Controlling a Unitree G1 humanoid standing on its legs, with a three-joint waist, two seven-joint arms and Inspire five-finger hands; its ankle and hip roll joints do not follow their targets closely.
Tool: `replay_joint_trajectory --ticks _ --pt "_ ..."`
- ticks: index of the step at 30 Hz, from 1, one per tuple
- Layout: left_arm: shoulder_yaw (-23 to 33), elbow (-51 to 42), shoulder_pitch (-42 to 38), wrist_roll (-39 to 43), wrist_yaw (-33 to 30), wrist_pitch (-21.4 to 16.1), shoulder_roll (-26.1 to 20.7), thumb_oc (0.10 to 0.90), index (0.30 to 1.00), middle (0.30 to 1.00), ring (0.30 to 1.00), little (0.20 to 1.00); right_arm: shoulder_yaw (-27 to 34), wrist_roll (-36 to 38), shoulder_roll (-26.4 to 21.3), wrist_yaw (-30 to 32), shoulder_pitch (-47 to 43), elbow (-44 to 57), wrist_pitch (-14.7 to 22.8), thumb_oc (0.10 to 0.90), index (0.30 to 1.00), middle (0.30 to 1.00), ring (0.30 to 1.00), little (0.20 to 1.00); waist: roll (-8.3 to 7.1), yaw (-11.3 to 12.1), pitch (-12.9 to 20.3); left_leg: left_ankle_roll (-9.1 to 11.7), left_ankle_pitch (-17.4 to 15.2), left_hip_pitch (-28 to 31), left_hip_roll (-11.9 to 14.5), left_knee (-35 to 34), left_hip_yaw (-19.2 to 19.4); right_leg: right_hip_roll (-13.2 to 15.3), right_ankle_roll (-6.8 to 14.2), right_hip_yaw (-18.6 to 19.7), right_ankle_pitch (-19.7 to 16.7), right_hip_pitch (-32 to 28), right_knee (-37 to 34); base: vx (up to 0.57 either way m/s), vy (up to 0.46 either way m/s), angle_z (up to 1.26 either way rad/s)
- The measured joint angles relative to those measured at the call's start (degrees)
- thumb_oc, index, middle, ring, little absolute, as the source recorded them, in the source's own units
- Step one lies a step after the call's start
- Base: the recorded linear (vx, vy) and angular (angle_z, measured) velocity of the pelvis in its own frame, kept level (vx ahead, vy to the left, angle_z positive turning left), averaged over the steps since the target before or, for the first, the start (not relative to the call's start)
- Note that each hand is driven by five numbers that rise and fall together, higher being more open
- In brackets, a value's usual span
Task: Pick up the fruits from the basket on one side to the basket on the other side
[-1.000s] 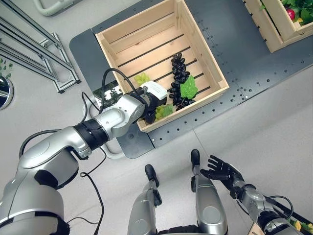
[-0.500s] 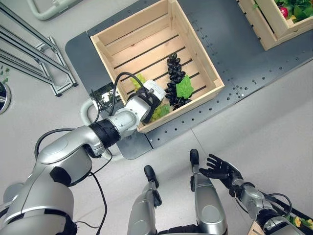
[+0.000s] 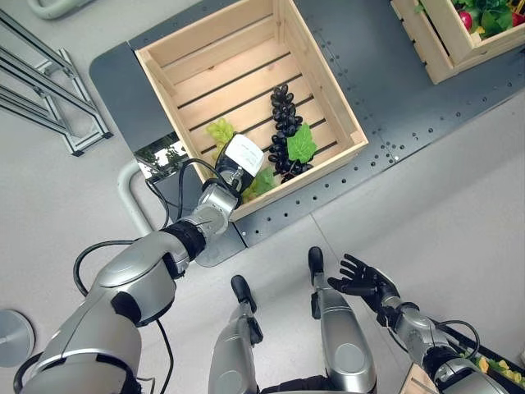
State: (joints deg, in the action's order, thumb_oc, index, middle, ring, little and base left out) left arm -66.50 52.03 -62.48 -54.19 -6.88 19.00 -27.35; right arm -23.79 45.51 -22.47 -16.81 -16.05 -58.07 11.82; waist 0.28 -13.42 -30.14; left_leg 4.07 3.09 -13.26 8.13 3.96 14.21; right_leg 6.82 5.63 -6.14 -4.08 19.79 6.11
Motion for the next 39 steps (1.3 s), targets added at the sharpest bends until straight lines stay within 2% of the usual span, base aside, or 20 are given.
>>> replay_joint_trajectory --ticks 1,2,8,14,18,20,22,24,25,26,28,30,32,33,34,37,38,39 --pt "0.0 0.5 0.0 -0.7 -0.1 0.1 0.0 0.571 0.556 0.556 0.556 0.556 0.0 0.0 0.3 0.0 0.0 0.0 0.0 0.800 0.900 0.900 0.900 0.900 -0.12 0.0 0.0 0.0 0.0 0.0 0.0 0.0 0.1 0.0 0.0 0.4 0.0 0.1 0.0 -0.01 0.019 -0.04" --pt "0.0 1.2 0.0 -1.4 -0.2 0.1 0.0 0.400 0.300 0.300 0.300 0.300 0.0 0.0 0.5 0.0 -0.1 0.0 0.0 0.800 0.900 0.900 0.900 0.900 -0.22 0.0 0.0 0.0 0.0 0.0 0.0 0.0 0.2 -0.1 0.0 0.5 0.0 0.2 0.0 -0.01 0.018 -0.05" --pt "0.7 2.8 0.4 -4.5 -0.2 1.1 1.0 0.400 0.300 0.300 0.300 0.300 -0.1 0.0 0.6 0.1 -0.1 0.5 0.0 0.800 0.900 0.900 0.900 0.900 -0.52 -0.2 0.0 0.0 0.0 0.0 0.0 0.0 0.3 -0.1 0.0 0.6 -0.1 0.2 0.0 0.00 0.002 -0.01" --pt "0.8 3.2 0.4 -5.9 -0.5 1.9 1.2 0.400 0.300 0.300 0.300 0.300 -0.2 0.0 0.9 0.2 -0.5 0.6 0.0 0.800 0.900 0.900 0.900 0.900 -1.44 -0.4 0.0 0.0 0.0 0.0 0.0 -0.1 0.3 -0.1 0.0 0.6 -0.1 0.2 0.0 0.00 0.000 0.00" --pt "2.0 3.6 0.6 -1.6 -4.7 1.9 0.4 0.400 0.300 0.300 0.300 0.300 -0.2 0.6 0.9 0.6 -0.4 1.7 0.0 0.800 0.900 0.900 0.900 0.900 -1.45 -0.4 0.0 0.0 0.0 0.0 0.0 -0.1 0.3 -0.1 0.0 0.6 -0.1 0.2 0.0 0.00 0.000 0.00" --pt "3.2 3.5 1.4 3.1 -9.0 1.2 -0.6 0.400 0.300 0.300 0.300 0.300 -0.1 2.3 0.9 0.8 -0.2 3.0 0.3 0.800 0.900 0.900 0.900 0.900 -1.45 -0.4 0.0 0.0 0.0 0.2 0.0 -0.2 0.3 -0.1 -0.1 0.6 -0.2 0.1 0.0 0.00 0.000 0.00" --pt "7.6 2.5 3.7 10.1 -15.9 -2.4 -2.9 0.400 0.300 0.300 0.300 0.300 0.5 2.9 0.8 2.6 1.7 7.5 1.7 0.800 0.900 0.900 0.900 0.900 -1.68 -0.4 -0.1 0.1 0.1 1.2 0.0 -0.5 0.3 -0.2 -0.1 0.6 -0.3 -0.7 0.0 0.00 0.000 0.00" --pt "10.1 1.6 5.3 12.4 -19.0 -4.6 -3.9 0.400 0.300 0.300 0.300 0.300 1.2 4.4 0.6 3.2 3.2 10.5 2.9 0.800 0.900 0.900 0.900 0.900 -1.68 -0.3 -0.1 0.1 0.1 1.8 0.1 -0.6 0.2 -0.2 -0.1 0.5 -0.3 -1.4 -0.2 0.00 0.000 0.00" --pt "14.2 -1.6 8.5 13.9 -22.9 -7.7 -6.0 0.400 0.300 0.300 0.300 0.300 2.8 4.6 0.6 4.3 5.1 14.4 3.7 0.800 0.900 0.900 0.900 0.900 -1.72 -0.2 -0.1 0.1 0.1 2.5 0.1 -0.8 0.2 -0.3 -0.1 0.5 -0.3 -2.0 -0.3 0.00 0.000 0.00" --pt "14.8 -2.6 9.5 14.4 -24.4 -8.6 -6.8 0.400 0.300 0.300 0.300 0.300 3.5 4.7 0.6 4.5 5.9 15.7 4.4 0.800 0.900 0.900 0.900 0.900 -1.72 -0.2 -0.1 0.1 0.1 2.7 0.1 -0.8 0.2 -0.3 -0.1 0.5 -0.3 -2.3 -0.4 0.02 -0.010 0.04" --pt "19.0 -8.1 13.7 15.6 -29.3 -13.6 -10.3 0.400 0.300 0.300 0.300 0.300 6.5 4.6 0.4 6.0 9.0 20.2 6.2 0.800 0.900 0.900 0.900 0.900 -1.76 0.4 -0.1 0.2 0.2 4.0 0.2 -1.2 -0.1 -0.3 -0.1 -0.3 -0.4 -4.1 -1.2 0.02 -0.017 0.10" --pt "23.7 -13.6 17.7 16.3 -32.3 -17.1 -12.5 0.400 0.300 0.300 0.300 0.300 8.8 4.4 0.4 7.8 11.6 23.8 7.1 0.800 0.900 0.900 0.900 0.900 -1.80 1.2 0.0 0.5 0.4 5.3 0.2 -2.2 -0.3 -0.6 -0.2 -0.6 -0.5 -5.7 -2.4 0.03 -0.012 0.05" --pt "26.8 -18.9 20.9 16.8 -35.5 -19.5 -14.3 0.400 0.300 0.300 0.300 0.300 10.8 4.3 0.4 9.7 14.2 26.8 8.8 0.800 0.900 0.900 0.900 0.900 -1.84 2.1 0.0 0.6 0.4 6.7 0.4 -2.8 -0.3 -0.8 -0.2 -0.7 -0.9 -7.6 -3.8 0.05 -0.006 0.03" --pt "27.8 -20.5 21.8 16.8 -36.0 -19.9 -14.8 0.400 0.300 0.300 0.300 0.300 11.4 4.1 0.4 10.2 14.6 27.5 9.1 0.800 0.900 0.900 0.900 0.900 -1.87 2.3 0.0 0.6 0.4 7.0 0.4 -2.8 -0.4 -0.9 -0.2 -0.9 -1.0 -8.2 -4.1 0.07 -0.003 0.04" --pt "31.5 -24.2 25.0 16.9 -37.2 -21.5 -15.3 0.400 0.300 0.300 0.300 0.300 13.1 2.2 0.4 11.6 16.0 30.0 9.3 0.800 0.900 0.900 0.900 0.900 -1.90 2.3 0.0 0.6 0.5 8.0 0.4 -3.5 -0.3 -1.0 -0.1 -0.9 -1.1 -9.1 -4.8 0.05 0.005 0.01" --pt "38.2 -29.9 30.9 17.5 -40.8 -25.1 -15.2 0.400 0.300 0.300 0.300 0.300 17.3 -1.2 0.7 13.7 19.0 36.1 9.8 0.800 0.900 0.900 0.900 0.900 -2.14 2.2 0.2 0.7 0.5 10.2 0.3 -4.9 -0.2 -1.1 0.1 -0.8 -1.6 -11.3 -6.5 0.08 0.045 -0.05" --pt "42.8 -33.4 35.2 18.0 -41.5 -26.7 -14.0 0.400 0.300 0.300 0.300 0.300 20.1 -3.2 1.2 14.5 21.1 41.0 9.9 0.800 0.900 0.900 0.900 0.900 -2.26 2.2 0.3 0.8 0.6 12.2 0.2 -6.4 0.0 -1.3 0.2 -0.6 -1.6 -12.8 -7.3 0.05 0.046 -0.11" --pt "44.0 -34.3 36.6 18.2 -42.5 -27.6 -13.3 0.400 0.300 0.300 0.300 0.300 21.1 -3.8 1.2 14.6 21.9 43.0 10.4 0.800 0.900 0.900 0.900 0.900 -2.36 2.1 0.3 0.8 0.6 13.1 0.2 -6.8 0.1 -1.3 0.2 -0.5 -1.6 -13.7 -7.8 0.08 0.074 -0.12"
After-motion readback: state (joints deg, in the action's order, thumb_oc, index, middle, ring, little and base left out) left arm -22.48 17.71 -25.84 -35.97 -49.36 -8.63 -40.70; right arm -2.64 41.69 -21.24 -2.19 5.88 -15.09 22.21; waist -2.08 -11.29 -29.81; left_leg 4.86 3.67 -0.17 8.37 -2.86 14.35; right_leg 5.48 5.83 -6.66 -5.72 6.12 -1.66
